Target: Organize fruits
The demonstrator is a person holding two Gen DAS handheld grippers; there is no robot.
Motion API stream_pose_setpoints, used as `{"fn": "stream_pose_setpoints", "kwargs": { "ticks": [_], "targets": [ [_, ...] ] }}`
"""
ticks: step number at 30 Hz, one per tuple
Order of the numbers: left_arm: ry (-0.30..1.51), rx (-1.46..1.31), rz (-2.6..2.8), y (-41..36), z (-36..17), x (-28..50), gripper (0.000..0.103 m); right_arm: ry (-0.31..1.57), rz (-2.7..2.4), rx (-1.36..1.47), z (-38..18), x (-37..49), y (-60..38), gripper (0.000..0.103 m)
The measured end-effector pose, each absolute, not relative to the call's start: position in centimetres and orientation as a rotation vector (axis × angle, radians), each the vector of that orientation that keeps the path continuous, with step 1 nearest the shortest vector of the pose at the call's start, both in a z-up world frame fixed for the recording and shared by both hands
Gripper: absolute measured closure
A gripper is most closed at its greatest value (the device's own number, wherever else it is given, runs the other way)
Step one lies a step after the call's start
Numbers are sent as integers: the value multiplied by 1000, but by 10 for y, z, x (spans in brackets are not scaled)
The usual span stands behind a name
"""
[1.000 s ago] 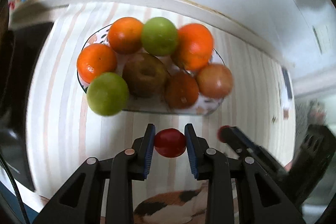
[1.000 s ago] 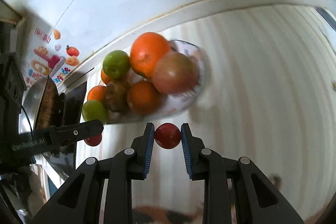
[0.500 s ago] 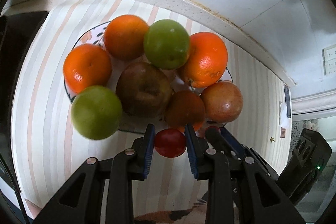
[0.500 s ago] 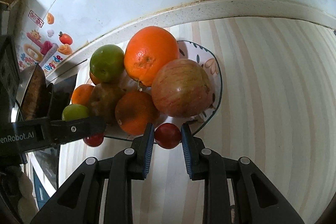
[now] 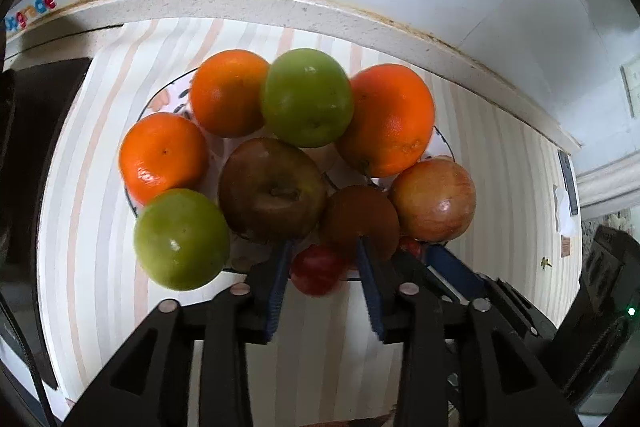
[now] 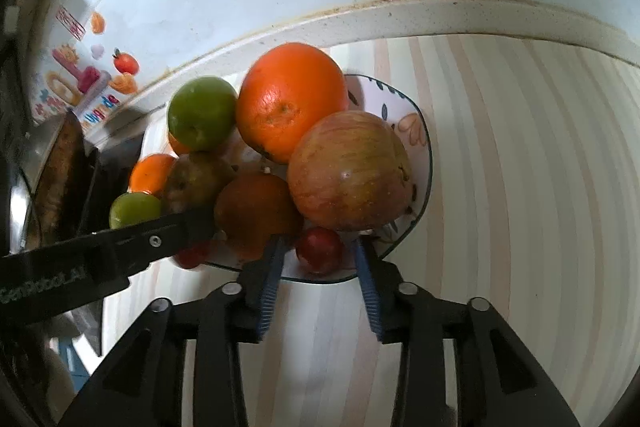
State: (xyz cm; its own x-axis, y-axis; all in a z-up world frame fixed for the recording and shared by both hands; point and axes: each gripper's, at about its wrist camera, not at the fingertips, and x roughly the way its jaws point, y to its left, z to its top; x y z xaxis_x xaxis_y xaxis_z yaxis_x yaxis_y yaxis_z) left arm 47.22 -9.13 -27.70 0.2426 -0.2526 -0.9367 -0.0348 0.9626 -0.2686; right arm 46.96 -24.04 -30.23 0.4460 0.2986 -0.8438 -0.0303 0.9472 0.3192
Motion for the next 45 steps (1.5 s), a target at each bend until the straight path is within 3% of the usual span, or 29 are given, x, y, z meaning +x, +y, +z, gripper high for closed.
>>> {"fn": "stream_pose_setpoints", "kwargs": {
  "ticks": [2, 4, 6, 9, 14, 29, 45],
  "targets": [
    [1312, -280, -138, -85, -272, 472, 61, 1080, 202, 290, -298, 466, -245, 30],
    [1297, -294, -130, -79, -265, 472, 45, 1067, 206, 308, -292, 462, -248, 28],
    [1279, -293, -128, -75, -257, 472, 36, 1061, 199, 314, -285, 458, -251, 25],
    [1257, -225, -108, -73, -243, 468, 16, 1064, 182, 302, -276, 451, -253, 12],
    [1206, -86, -76, -71, -219, 452, 16, 1090, 115, 201, -255, 435, -247, 5],
    [1080, 15, -16, -45, -150, 366, 16, 1002, 37, 143, -156, 359, -239, 4],
    [885, 22, -93, -18, -44, 226, 16, 807, -42, 123, -37, 187, -205, 4]
  ]
}}
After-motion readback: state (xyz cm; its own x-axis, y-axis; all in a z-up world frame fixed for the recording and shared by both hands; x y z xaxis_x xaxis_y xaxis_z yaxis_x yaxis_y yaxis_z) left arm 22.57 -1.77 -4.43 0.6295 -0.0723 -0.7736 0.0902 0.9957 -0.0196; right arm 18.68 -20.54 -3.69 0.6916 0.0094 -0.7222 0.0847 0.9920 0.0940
